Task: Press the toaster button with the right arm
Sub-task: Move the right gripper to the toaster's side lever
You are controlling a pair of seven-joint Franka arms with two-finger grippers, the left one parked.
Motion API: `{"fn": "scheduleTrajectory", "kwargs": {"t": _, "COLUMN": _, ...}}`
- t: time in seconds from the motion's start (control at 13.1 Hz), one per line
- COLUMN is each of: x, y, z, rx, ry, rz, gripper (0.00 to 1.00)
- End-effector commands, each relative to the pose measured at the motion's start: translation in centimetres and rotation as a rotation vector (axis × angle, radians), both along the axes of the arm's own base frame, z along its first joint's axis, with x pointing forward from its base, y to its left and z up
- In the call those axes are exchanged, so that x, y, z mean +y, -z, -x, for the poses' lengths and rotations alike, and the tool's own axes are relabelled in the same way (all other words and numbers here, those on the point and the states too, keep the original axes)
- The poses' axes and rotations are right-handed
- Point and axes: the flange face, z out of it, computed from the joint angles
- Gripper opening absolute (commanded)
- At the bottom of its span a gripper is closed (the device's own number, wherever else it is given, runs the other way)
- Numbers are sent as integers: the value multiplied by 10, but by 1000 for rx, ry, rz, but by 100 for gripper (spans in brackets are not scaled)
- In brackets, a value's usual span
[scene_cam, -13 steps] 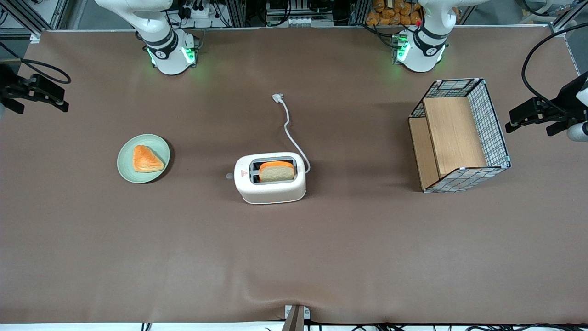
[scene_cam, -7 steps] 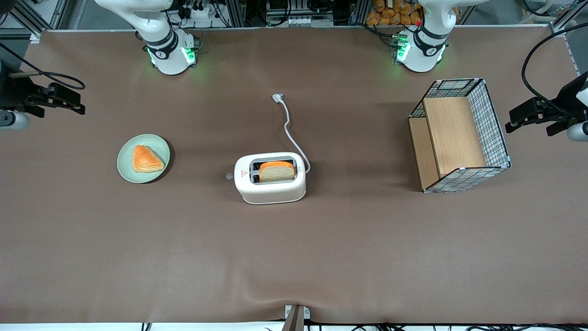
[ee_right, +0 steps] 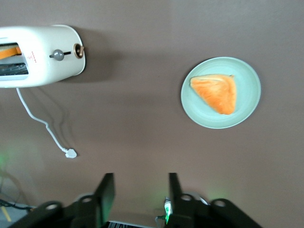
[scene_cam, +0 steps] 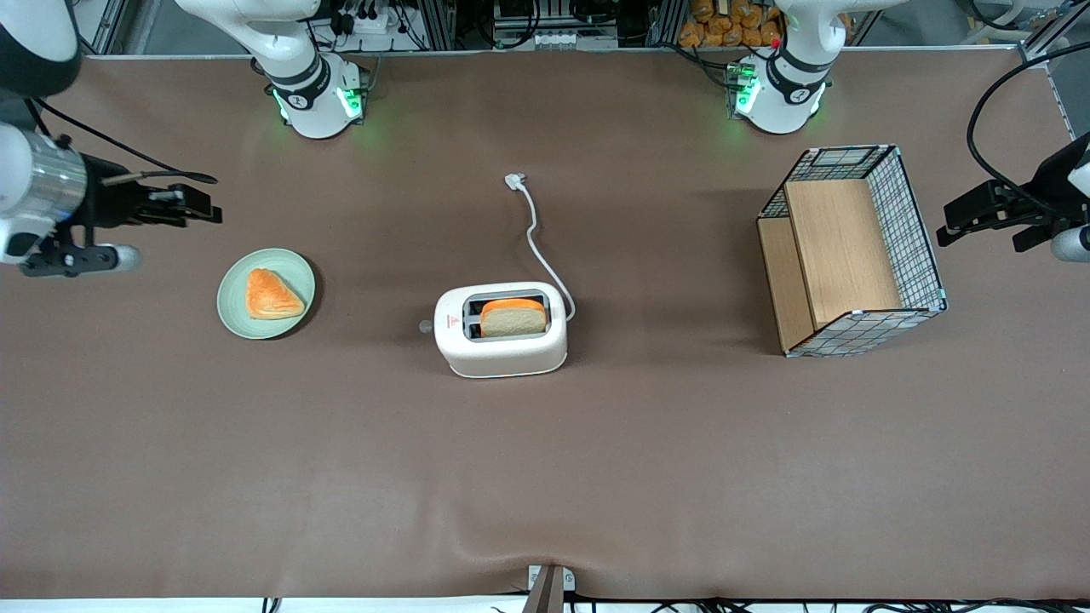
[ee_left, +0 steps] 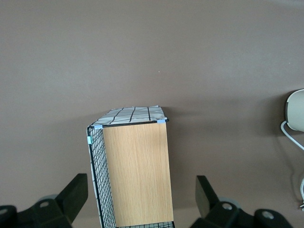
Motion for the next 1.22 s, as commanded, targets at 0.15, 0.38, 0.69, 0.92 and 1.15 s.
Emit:
{"fn": "scheduleTrajectory", "kwargs": {"t": 0.15, "x": 25, "y": 63, "z": -36, "rx": 28, "ry": 57, "rz": -122, "gripper": 5}}
{"fn": "scheduleTrajectory", "kwargs": {"t": 0.38, "x": 63, "y": 104, "z": -40, "rx": 15, "ry": 54, "rz": -155, "gripper": 0}}
{"fn": "scheduleTrajectory", "kwargs": {"t": 0.69, "x": 95, "y": 145, "z": -32, "rx": -25, "ry": 106, "rz": -227, "gripper": 0}}
{"fn": "scheduleTrajectory", "kwargs": {"t": 0.92, "x": 109, "y": 171, "z": -26, "rx": -56, "ry": 165, "rz": -262, "gripper": 0}}
{"fn": "scheduleTrajectory", "kwargs": {"t": 1.15, "x": 135, "y": 190, "z": -21, "rx": -115, "ry": 184, "rz": -271, "gripper": 0}}
